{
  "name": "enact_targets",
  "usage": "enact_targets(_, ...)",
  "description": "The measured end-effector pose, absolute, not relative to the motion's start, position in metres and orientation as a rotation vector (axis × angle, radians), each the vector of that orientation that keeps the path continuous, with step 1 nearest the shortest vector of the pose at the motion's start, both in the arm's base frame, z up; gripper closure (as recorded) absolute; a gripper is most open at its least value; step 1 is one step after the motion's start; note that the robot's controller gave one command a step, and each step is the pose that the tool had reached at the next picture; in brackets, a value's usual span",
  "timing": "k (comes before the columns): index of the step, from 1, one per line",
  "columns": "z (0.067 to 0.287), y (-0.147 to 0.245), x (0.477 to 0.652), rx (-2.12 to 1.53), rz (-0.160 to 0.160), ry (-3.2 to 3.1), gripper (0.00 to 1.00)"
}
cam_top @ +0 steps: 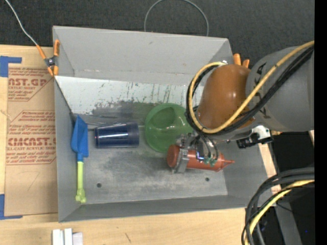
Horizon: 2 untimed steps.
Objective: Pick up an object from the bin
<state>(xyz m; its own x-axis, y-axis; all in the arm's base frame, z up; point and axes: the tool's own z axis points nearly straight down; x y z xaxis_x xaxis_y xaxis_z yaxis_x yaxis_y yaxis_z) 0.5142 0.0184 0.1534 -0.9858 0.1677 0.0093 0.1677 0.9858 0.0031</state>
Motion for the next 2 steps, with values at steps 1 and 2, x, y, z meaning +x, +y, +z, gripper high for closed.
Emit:
enact_targets(1,0.102,0.012,0.535,-0.322,-0.01,-3.135,1.0)
enact_targets(2,0.166,0.011,0.534,-0.272,-0.007,-3.124,1.0)
